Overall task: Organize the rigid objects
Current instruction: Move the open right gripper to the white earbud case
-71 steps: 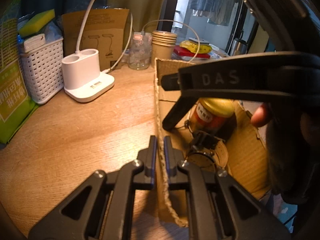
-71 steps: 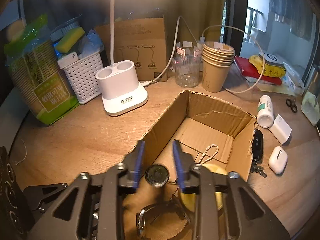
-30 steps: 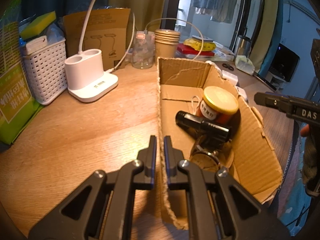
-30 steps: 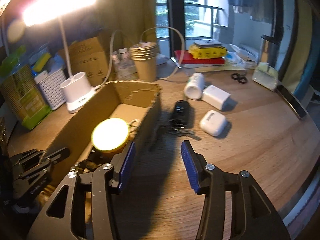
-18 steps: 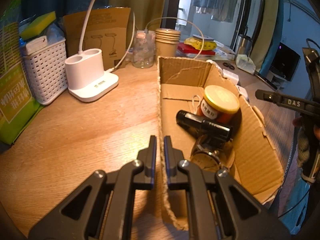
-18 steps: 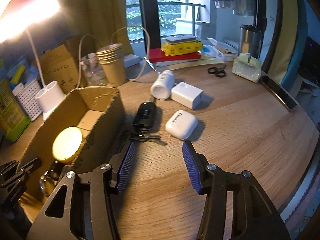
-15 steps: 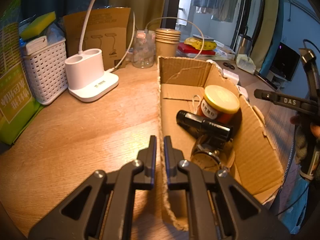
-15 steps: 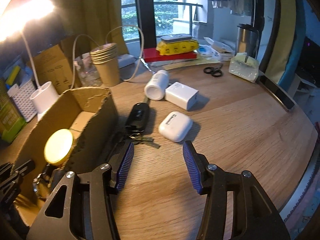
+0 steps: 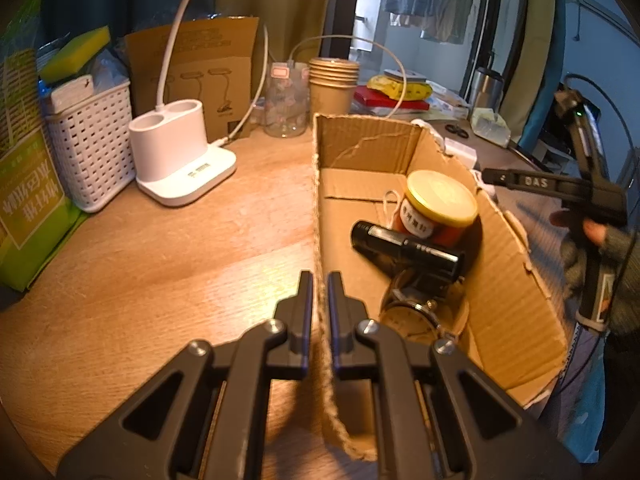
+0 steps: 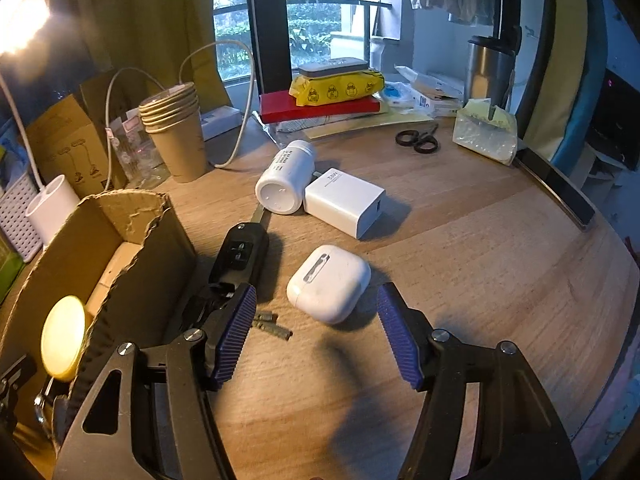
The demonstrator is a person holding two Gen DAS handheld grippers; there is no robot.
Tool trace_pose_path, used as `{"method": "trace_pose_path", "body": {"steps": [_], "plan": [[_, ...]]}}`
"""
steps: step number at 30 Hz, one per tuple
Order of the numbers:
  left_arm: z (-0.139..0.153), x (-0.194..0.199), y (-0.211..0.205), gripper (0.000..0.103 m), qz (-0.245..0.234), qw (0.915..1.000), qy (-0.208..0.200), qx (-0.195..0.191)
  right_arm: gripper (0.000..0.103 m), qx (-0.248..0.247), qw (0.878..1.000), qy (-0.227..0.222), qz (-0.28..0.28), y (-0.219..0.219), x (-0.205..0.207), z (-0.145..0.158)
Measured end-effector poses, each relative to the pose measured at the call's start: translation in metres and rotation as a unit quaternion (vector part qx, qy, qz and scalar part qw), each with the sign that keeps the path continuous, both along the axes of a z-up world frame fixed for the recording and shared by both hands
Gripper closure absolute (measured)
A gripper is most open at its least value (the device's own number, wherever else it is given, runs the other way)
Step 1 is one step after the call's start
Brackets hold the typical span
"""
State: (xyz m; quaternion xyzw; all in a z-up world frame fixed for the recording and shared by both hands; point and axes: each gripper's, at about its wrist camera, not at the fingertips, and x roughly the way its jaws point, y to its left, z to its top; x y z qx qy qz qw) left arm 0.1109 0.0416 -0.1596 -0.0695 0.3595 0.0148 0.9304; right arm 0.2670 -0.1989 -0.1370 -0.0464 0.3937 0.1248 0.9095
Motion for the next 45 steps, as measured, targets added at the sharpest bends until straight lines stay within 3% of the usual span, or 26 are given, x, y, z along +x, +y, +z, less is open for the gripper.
{"method": "trace_pose_path", "body": {"steps": [13, 25, 30, 45], "plan": [[0.001, -0.001, 0.0, 0.096, 0.0, 1.0, -0.002, -0.002, 0.037, -0.012, 0.999, 0.03, -0.024, 0.005, 0.034, -0.019], [0.002, -0.003, 0.0, 0.096, -0.001, 1.0, -0.005, -0.004, 0.037, -0.022, 0.998, 0.041, -0.031, 0.006, 0.038, -0.03], [0.002, -0.003, -0.002, 0.096, -0.004, 1.0, -0.003, -0.002, 0.044, -0.027, 0.999, 0.038, -0.028, 0.009, 0.036, -0.03], [0.002, -0.001, -0.002, 0.097, -0.001, 1.0, 0.0, 0.002, 0.044, -0.011, 0.999, 0.035, -0.028, 0.005, 0.03, -0.026]]}}
